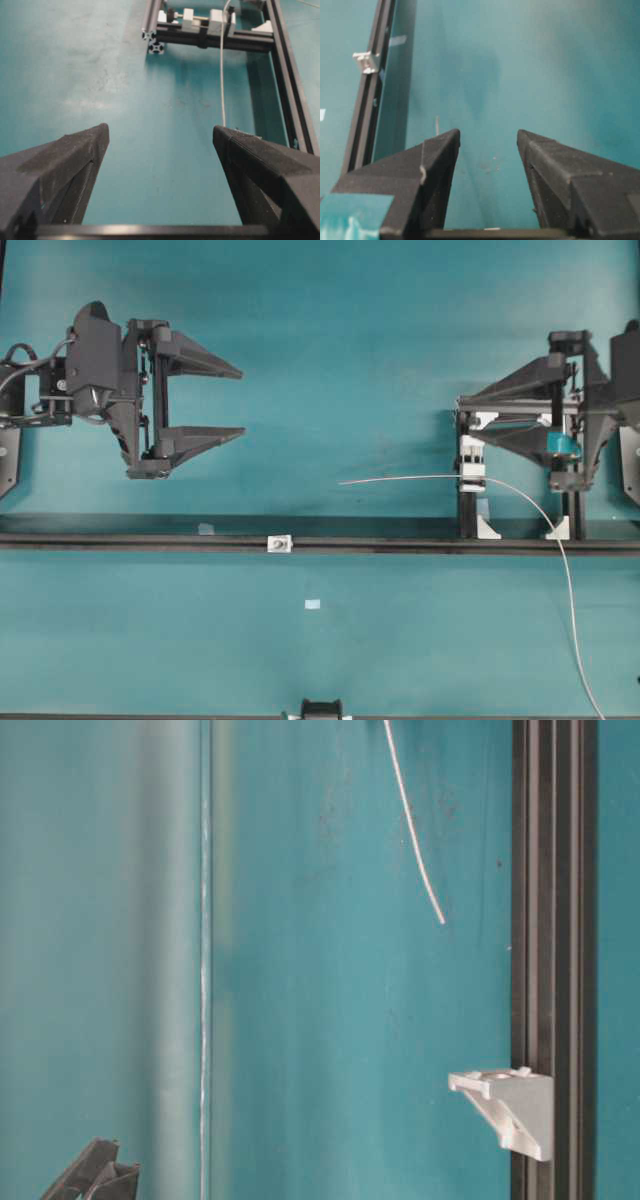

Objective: Insert the wire into the hole on the left side and pull it with the left arm.
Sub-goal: 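Move the right gripper down over the white wire near the clamp, then close the right gripper on the white wire and pull it from the clamp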

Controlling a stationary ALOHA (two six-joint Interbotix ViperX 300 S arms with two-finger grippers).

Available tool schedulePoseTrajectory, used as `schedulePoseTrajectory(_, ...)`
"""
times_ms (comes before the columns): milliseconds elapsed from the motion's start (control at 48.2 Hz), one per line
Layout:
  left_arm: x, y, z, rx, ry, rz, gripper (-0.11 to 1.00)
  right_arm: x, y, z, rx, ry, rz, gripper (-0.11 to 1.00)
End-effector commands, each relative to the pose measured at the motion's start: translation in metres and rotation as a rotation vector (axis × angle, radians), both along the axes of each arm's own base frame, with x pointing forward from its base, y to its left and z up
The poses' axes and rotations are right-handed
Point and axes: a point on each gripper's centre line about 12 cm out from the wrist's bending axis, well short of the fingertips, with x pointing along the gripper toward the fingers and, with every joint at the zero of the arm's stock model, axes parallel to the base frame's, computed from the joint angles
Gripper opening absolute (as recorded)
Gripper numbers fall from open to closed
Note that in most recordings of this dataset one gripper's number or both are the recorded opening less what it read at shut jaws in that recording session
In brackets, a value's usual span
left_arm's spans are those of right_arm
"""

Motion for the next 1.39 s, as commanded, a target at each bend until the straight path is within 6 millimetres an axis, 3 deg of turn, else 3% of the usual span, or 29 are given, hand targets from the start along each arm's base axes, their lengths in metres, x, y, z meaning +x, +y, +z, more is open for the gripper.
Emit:
schedulePoseTrajectory(0, 0.003, 0.001, 0.007, 0.002, -0.029, 0.004, 0.71, 0.01, 0.002, 0.007, 0.0, -0.014, 0.011, 0.61)
schedulePoseTrajectory(706, -0.006, 0.001, -0.005, -0.004, 0.009, 0.007, 0.71, 0.063, 0.018, -0.031, 0.056, 0.232, 0.045, 0.61)
schedulePoseTrajectory(1370, 0.003, 0.002, -0.014, -0.013, 0.039, 0.01, 0.71, 0.098, 0.025, -0.066, 0.071, 0.351, 0.05, 0.61)
